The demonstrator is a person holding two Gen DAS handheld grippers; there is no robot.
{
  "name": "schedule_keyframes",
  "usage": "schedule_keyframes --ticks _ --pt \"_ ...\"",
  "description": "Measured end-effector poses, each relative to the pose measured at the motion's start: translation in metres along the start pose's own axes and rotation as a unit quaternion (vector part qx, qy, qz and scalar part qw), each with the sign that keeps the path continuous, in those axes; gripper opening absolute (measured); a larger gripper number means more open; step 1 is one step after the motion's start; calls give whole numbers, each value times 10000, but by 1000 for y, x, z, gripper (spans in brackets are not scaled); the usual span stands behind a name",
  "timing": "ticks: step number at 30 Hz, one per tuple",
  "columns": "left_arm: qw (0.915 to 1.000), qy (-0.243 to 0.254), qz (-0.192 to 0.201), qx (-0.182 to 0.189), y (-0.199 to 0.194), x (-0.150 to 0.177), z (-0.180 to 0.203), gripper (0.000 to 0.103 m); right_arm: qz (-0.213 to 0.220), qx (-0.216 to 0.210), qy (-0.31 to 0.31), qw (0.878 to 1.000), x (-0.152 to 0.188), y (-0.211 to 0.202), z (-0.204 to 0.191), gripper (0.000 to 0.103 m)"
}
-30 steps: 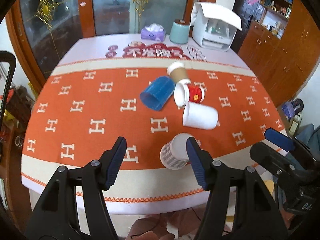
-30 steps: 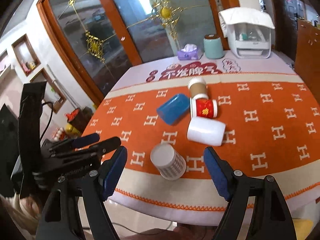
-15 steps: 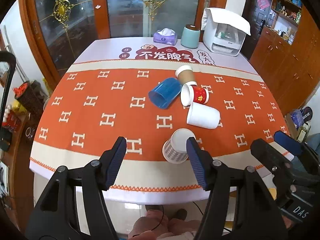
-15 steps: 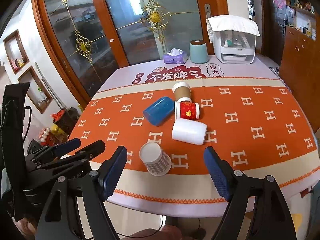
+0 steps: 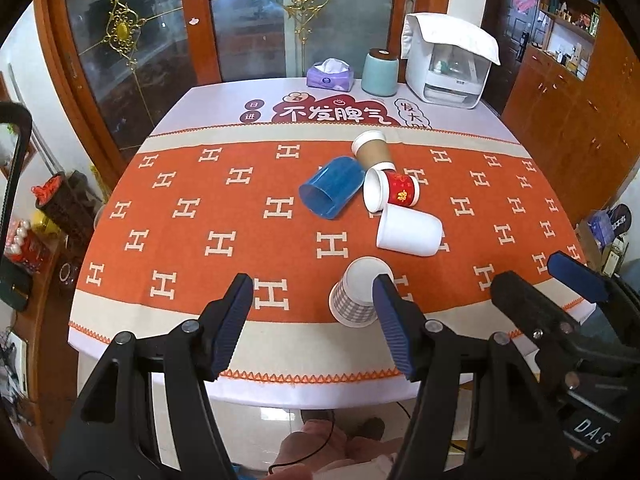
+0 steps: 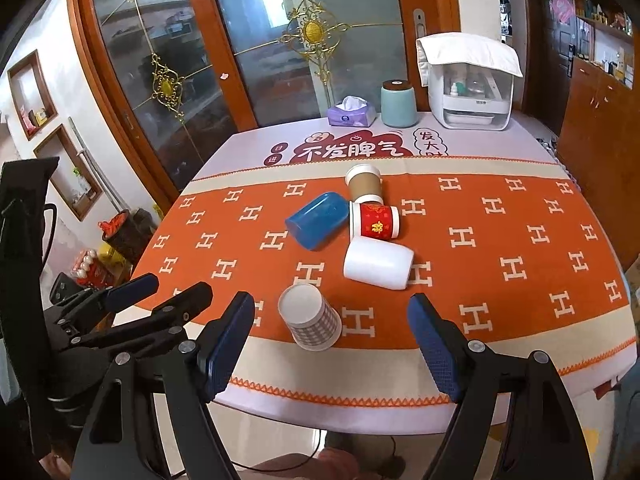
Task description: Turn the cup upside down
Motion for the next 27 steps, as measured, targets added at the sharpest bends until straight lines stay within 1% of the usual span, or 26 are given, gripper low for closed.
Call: schedule_keyframes --ticks 12,20,27 --pt "10000 -4 -1 4 5 -7 0 60 15 13 1 10000 -4 4 1 80" --pt "9999 8 -106 40 19 -14 1 60 -77 38 51 10000 -14 16 6 80" --pt "9998 15 -193 58 27 -12 1 59 -155 24 100 9998 -12 27 10 80"
Point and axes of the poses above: each gripper's, at about its wrist camera, not at the fingertips, and y roughly the way its jaws point, z to its right, x to its underside, the point moved 9 cm from there along y, roughly the way its jaws point, and after that the axes turned 1 degree about x, right-handed, at the moved point
